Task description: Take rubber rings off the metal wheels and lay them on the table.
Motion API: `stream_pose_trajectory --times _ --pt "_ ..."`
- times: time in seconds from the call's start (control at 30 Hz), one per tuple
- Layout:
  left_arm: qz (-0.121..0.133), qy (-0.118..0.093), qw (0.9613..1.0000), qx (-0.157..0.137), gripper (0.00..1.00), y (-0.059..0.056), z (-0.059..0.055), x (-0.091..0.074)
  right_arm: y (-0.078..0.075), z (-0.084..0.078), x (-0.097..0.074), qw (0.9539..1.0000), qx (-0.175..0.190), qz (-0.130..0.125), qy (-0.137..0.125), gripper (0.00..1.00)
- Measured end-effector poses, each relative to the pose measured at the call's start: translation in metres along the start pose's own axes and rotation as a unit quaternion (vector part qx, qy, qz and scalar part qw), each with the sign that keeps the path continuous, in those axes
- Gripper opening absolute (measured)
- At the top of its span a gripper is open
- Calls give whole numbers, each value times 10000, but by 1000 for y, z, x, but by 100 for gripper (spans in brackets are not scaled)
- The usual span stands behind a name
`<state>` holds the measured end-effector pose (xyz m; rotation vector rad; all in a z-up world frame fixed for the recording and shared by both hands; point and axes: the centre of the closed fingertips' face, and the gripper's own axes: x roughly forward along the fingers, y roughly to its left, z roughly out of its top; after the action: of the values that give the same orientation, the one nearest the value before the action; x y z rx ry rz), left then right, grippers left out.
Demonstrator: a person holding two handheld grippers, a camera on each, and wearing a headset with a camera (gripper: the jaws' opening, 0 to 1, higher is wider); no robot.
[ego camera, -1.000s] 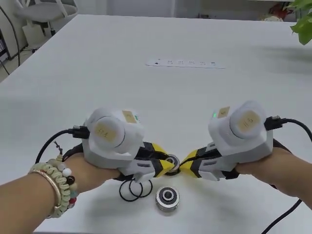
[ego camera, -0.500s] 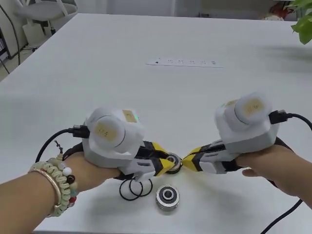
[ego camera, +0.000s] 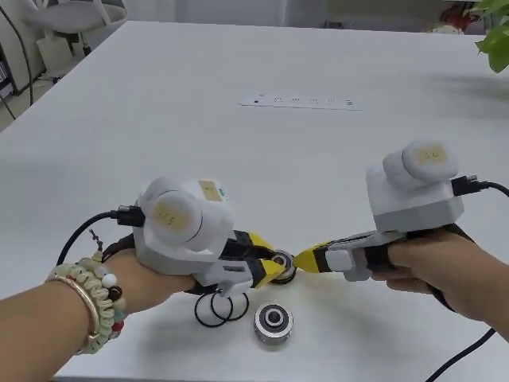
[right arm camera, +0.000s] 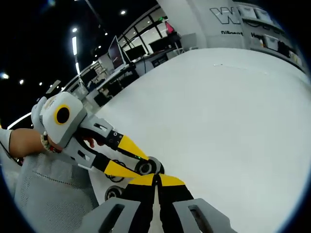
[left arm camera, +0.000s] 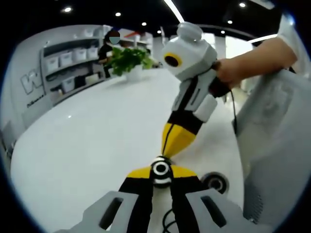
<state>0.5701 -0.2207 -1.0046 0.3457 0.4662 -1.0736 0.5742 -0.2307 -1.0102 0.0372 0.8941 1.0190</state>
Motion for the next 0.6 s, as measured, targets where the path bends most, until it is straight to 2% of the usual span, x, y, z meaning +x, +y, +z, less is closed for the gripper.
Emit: stream_pose_trajectory --times 0.13,0.27,0.47,0.6 --pt "14 -62 10000 -31 14 0 0 0 2 1 0 10000 38 14 15 0" --pt "27 -83 9999 -51 14 0 0 0 4 1 1 10000 -85 -16 49 0" --pt "39 -89 9999 -63 14 1 0 0 6 2 1 10000 91 17 14 0" --pt "45 -98 9999 -79 14 1 0 0 6 3 2 10000 44 20 5 0"
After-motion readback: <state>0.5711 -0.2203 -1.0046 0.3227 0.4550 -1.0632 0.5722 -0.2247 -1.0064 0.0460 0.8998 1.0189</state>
